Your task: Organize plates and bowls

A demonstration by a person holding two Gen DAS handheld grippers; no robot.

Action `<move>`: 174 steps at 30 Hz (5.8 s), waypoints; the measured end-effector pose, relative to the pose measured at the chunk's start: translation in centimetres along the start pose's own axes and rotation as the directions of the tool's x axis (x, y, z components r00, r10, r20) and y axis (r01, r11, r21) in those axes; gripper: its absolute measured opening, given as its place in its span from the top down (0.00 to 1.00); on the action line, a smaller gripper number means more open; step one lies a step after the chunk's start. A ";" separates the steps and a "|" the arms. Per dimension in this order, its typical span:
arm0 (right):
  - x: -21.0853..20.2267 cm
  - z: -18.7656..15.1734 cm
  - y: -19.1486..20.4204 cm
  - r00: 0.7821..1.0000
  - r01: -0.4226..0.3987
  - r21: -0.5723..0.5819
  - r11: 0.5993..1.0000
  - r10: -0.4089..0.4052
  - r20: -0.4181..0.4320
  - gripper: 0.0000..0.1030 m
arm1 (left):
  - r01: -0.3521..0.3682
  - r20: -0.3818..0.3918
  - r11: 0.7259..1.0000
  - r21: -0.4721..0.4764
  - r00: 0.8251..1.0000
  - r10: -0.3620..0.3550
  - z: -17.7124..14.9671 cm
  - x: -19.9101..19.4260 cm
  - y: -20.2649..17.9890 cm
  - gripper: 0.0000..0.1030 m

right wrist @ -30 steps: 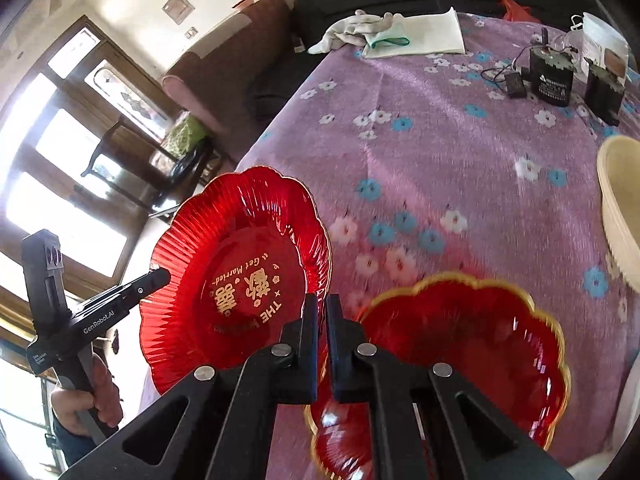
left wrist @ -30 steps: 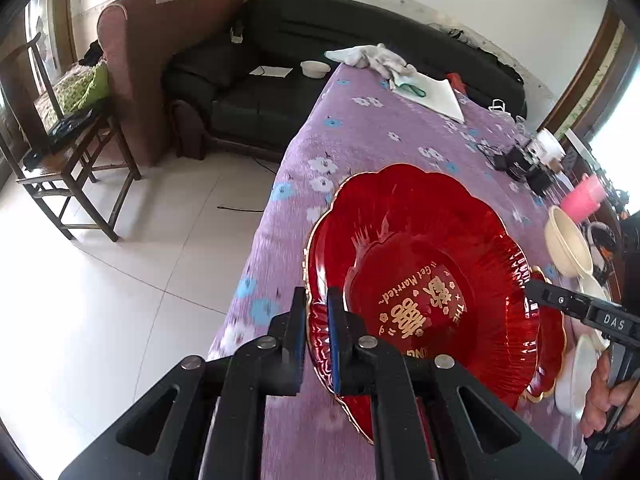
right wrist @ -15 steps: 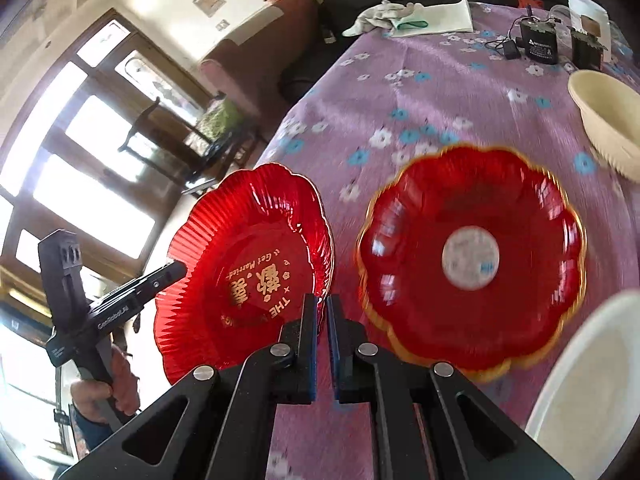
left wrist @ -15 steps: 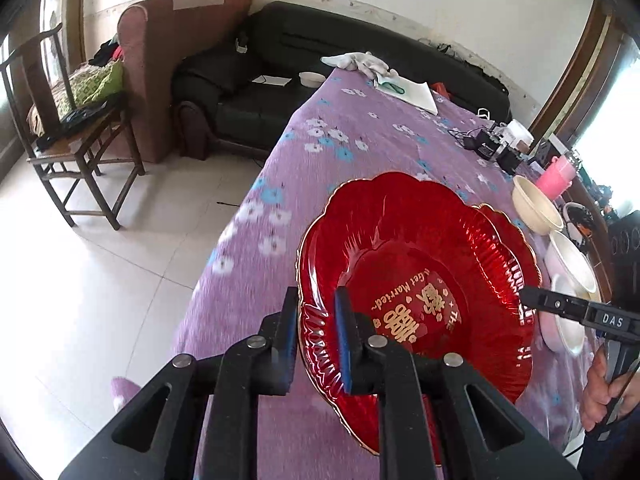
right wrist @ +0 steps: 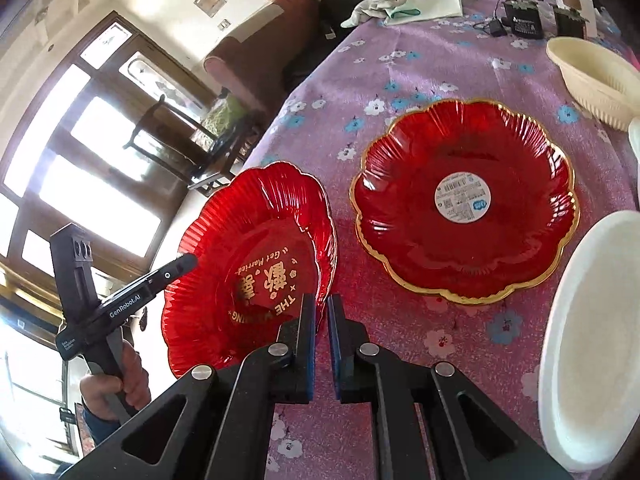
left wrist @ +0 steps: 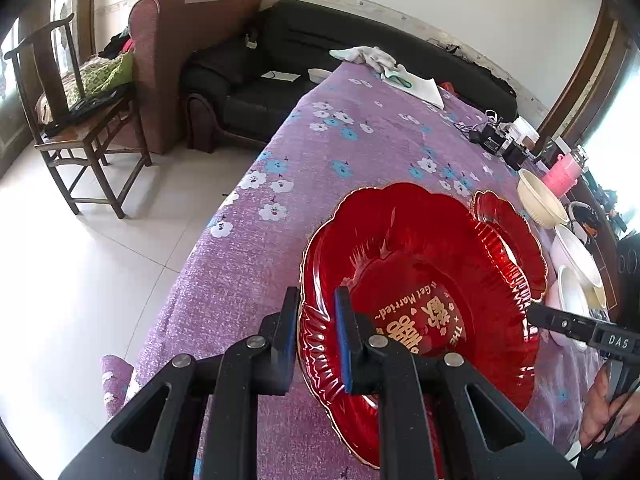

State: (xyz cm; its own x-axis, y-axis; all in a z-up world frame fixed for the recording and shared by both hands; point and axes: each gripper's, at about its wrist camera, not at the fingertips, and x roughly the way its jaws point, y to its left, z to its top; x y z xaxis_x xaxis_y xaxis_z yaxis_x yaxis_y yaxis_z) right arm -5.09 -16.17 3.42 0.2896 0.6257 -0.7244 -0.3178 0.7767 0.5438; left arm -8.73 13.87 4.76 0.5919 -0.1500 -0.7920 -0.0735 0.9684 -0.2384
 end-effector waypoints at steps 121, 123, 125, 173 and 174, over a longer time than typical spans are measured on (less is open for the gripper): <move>-11.7 9.3 -5.7 0.977 0.151 0.076 0.986 -0.161 0.140 0.87 | 0.083 -0.160 0.951 0.298 0.986 -0.036 9.8 4.1 -18.4 0.82; -11.9 8.8 -4.6 0.982 0.122 0.062 0.991 -0.130 0.141 0.87 | 0.081 -0.146 0.955 0.286 0.989 -0.040 9.4 2.6 -17.2 0.82; -11.7 8.1 -3.2 0.984 0.108 0.037 0.993 -0.112 0.139 0.87 | 0.070 -0.129 0.956 0.286 0.991 -0.034 9.0 1.4 -16.3 0.81; 3.8 2.4 4.5 0.976 0.186 -0.227 0.956 -0.206 -0.071 0.66 | -0.048 -0.223 0.975 0.216 0.970 0.097 0.7 2.5 -5.0 0.49; 3.8 2.4 4.5 0.976 0.188 -0.233 0.954 -0.209 -0.069 0.65 | -0.050 -0.219 0.975 0.217 0.971 0.098 0.7 2.5 -5.0 0.48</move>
State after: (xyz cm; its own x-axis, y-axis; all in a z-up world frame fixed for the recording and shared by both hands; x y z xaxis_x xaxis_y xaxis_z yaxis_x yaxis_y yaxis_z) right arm -3.27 -10.09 4.08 0.2866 0.4432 -0.8494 -0.4589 0.8418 0.2844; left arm -6.36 8.78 4.39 0.3915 -0.0944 -0.9153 0.0731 0.9948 -0.0713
